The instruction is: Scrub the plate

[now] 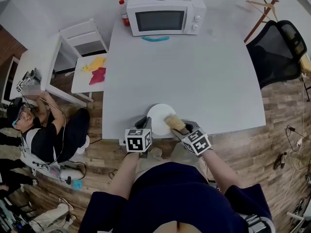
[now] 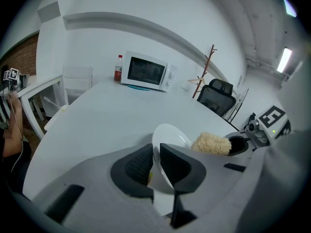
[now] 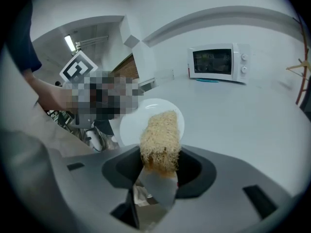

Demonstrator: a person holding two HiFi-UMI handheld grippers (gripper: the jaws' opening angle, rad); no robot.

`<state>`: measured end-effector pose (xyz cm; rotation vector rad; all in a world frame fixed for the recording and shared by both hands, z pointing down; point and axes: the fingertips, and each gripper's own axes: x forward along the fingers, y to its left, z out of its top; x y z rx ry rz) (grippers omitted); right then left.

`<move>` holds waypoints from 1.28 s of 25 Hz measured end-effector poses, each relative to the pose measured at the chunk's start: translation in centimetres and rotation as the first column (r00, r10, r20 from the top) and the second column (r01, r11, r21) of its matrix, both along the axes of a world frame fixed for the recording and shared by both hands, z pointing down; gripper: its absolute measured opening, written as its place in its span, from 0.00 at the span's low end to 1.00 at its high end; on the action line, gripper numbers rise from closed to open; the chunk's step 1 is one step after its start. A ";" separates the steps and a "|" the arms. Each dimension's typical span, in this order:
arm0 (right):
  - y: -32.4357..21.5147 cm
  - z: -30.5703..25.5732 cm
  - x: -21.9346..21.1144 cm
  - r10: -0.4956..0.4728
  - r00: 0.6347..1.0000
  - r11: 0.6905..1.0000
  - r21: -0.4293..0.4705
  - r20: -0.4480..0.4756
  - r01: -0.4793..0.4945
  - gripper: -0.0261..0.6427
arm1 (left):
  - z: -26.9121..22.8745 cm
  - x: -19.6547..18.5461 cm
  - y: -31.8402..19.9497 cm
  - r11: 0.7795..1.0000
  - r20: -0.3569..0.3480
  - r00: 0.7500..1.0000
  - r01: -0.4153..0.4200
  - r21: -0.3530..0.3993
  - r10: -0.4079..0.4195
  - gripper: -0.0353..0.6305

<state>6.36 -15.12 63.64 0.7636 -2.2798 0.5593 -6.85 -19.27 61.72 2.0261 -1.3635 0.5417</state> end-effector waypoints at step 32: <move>-1.8 -2.6 -8.4 -0.017 0.987 0.997 -0.065 0.160 0.028 0.31 | 0.2 -0.6 -0.1 1.000 -0.004 1.000 -0.005 -0.004 0.005 0.14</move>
